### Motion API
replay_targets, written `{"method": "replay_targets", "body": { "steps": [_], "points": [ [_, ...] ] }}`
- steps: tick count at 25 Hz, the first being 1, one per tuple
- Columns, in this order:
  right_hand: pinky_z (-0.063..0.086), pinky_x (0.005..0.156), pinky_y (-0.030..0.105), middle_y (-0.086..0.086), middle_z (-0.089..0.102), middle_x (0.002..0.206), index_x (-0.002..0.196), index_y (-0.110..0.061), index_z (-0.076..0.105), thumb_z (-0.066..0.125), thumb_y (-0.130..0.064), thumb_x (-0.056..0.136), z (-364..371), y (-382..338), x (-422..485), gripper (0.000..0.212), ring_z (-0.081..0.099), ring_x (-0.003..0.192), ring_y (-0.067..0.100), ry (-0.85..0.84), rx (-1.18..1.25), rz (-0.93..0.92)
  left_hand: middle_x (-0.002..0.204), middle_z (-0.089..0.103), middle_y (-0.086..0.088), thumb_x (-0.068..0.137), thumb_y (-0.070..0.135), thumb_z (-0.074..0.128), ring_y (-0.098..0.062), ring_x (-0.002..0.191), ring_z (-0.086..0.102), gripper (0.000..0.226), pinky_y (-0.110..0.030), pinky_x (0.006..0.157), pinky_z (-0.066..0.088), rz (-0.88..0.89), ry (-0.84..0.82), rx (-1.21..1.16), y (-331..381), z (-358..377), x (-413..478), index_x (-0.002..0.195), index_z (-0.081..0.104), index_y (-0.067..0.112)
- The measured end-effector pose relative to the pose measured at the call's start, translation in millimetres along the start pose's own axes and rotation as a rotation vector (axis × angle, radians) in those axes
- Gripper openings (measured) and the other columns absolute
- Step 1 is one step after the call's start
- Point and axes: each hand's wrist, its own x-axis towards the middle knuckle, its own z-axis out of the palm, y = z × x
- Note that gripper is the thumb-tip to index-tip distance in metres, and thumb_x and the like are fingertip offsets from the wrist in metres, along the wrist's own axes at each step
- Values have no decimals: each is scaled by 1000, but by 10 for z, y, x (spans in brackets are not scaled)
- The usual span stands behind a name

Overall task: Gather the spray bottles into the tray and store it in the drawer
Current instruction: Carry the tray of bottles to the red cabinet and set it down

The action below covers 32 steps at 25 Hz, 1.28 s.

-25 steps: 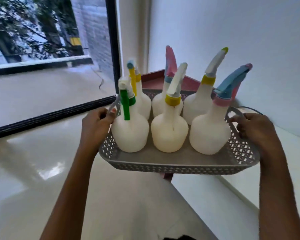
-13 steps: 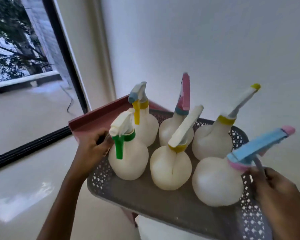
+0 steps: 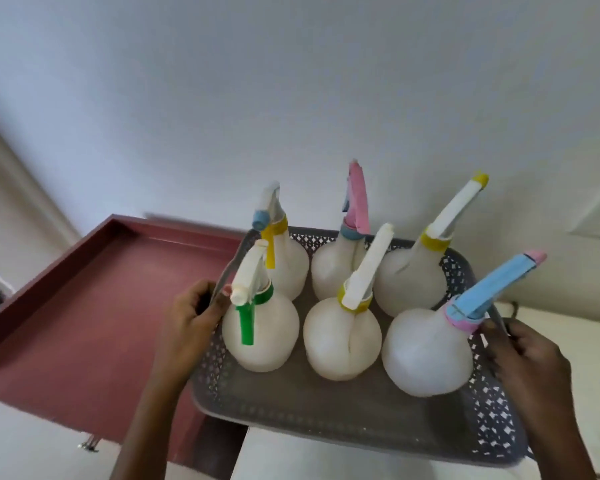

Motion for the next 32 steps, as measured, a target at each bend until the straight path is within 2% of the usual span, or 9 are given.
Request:
{"method": "replay_targets", "body": {
  "steps": [4, 8, 12, 15, 18, 23, 27, 30, 32],
  "points": [
    [40, 63, 32, -10, 64, 61, 81, -39, 61, 52, -34, 91, -176, 162, -171, 14, 60, 69, 33, 14, 3, 49, 67, 58, -29, 66, 49, 51, -20, 56, 44, 44, -54, 56, 44, 16, -94, -45, -16, 176, 37, 78, 62, 7],
    [38, 56, 36, 7, 62, 53, 74, -15, 64, 52, -31, 91, -181, 149, -177, 26, 58, 68, 33, -25, -2, 50, 64, 53, -28, 68, 49, 55, -19, 57, 43, 51, -51, 55, 43, -10, -98, -77, -88, 156, 48, 75, 58, -1],
    [38, 58, 29, 17, 62, 61, 67, -10, 60, 54, -24, 91, -153, -71, -166, 29, 55, 65, 33, -42, 78, -28, 53, 58, 1, 79, 16, 59, -12, 51, 46, 14, -30, 52, 39, -52, -60, -105, -16, 24, 86, 65, 62, 16],
    [35, 54, 31, 16, 57, 57, 62, -7, 53, 54, -25, 90, -15, -312, -66, 34, 51, 60, 30, -96, 119, -122, 51, 57, 6, 87, -5, 51, -3, 47, 46, 33, -29, 55, 38, -48, 22, -4, 46, -189, 146, 64, 58, 18],
    [37, 53, 33, 17, 55, 56, 60, -3, 49, 55, -27, 88, 340, -586, -26, 37, 49, 55, 29, -136, 152, -215, 62, 53, 0, 87, -4, 52, 3, 48, 50, 32, -9, 51, 37, -43, 98, 80, 122, -526, 224, 63, 54, 17],
    [45, 58, 32, 11, 58, 59, 59, -10, 49, 56, -22, 88, 1210, -978, -287, 32, 56, 58, 28, -294, 229, -222, 78, 57, -4, 87, 10, 59, -20, 76, 48, 11, -25, 65, 35, -96, 188, 302, -253, -1358, 488, 85, 63, 1],
    [38, 42, 10, 5, 56, 54, 63, -7, 50, 54, -20, 88, 1848, -1221, -581, 29, 54, 40, 4, -366, 246, -173, 90, 62, -15, 77, 30, 59, -25, 87, 51, 40, -29, 76, 29, -101, 144, 402, -656, -1938, 817, 96, 66, -4],
    [40, 45, 16, 3, 55, 51, 62, -7, 48, 52, -19, 90, 2287, -1369, -778, 30, 53, 38, 4, -414, 217, -152, 104, 66, -28, 89, 13, 58, -31, 90, 56, 24, -29, 76, 29, -114, 175, 458, -957, -2230, 1059, 99, 65, -7],
    [41, 43, 14, 5, 56, 52, 67, -2, 50, 52, -20, 90, 2547, -1414, -861, 29, 55, 38, 4, -443, 197, -151, 106, 65, -30, 86, 26, 56, -40, 98, 58, 35, -30, 74, 29, -134, 145, 466, -1185, -2359, 1192, 98, 65, -6]
  ]
}}
